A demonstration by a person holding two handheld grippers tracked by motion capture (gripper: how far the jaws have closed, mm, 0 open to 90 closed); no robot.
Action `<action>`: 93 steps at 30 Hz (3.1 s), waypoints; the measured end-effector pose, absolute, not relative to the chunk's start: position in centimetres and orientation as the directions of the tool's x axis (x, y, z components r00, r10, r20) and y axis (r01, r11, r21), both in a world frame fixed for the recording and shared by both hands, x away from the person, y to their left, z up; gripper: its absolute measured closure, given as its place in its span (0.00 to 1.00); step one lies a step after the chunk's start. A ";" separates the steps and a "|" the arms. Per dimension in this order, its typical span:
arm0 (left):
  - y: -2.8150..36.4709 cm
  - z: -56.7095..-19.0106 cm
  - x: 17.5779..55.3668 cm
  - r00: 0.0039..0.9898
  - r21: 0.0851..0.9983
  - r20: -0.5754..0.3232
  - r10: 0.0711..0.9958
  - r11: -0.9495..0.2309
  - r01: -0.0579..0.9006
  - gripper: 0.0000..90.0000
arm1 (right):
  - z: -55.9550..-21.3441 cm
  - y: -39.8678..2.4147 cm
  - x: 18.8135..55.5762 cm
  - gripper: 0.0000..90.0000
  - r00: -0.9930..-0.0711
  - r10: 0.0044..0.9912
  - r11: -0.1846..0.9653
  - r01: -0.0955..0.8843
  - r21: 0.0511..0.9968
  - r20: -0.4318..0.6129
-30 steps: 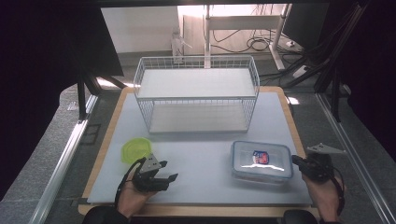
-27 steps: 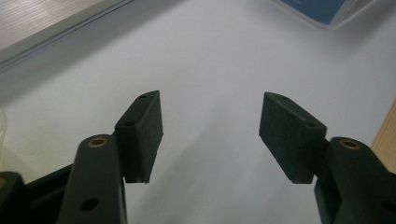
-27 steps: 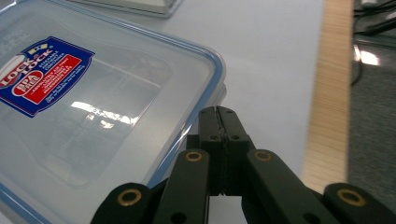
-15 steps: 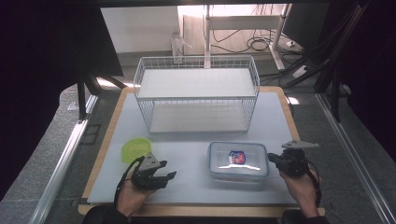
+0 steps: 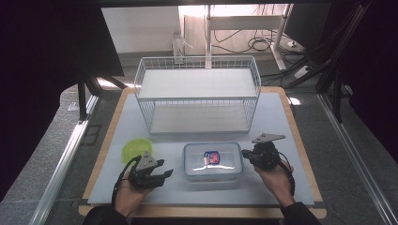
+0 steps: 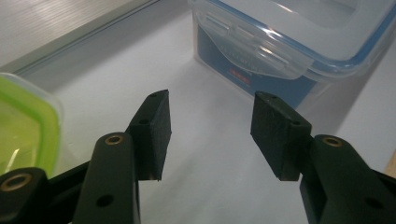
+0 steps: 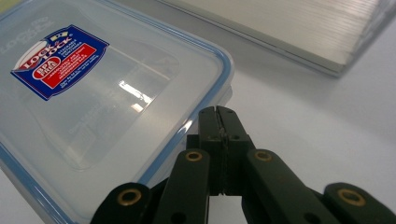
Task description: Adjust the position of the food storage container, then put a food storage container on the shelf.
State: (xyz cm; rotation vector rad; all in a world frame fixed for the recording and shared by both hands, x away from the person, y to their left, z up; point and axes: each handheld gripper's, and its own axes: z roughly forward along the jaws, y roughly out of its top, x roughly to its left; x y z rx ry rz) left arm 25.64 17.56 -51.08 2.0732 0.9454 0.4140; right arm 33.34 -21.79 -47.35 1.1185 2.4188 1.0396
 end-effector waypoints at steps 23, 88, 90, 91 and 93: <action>18.1 -51.4 25.8 0.694 0.823 -0.086 0.715 -0.341 0.454 0.11 | -47.3 -24.9 32.2 0.18 -0.700 0.711 0.414 0.487 0.769 0.060; 14.8 -51.0 28.6 0.703 0.742 -0.483 0.522 -0.182 0.645 0.50 | -48.5 -24.7 31.7 0.52 -0.650 0.546 0.271 0.734 0.622 0.529; 14.8 -51.0 28.5 0.693 0.736 -0.491 0.528 -0.175 0.654 0.50 | -48.8 -24.5 31.6 0.50 -0.644 0.550 0.269 0.739 0.618 0.531; 14.8 -51.0 28.4 0.685 0.732 -0.498 0.531 -0.166 0.661 0.50 | -48.7 -24.5 31.5 0.53 -0.641 0.556 0.264 0.739 0.620 0.528; 14.9 -51.0 28.4 0.677 0.729 -0.508 0.533 -0.152 0.667 0.51 | -48.5 -24.4 31.4 0.54 -0.636 0.570 0.258 0.739 0.622 0.519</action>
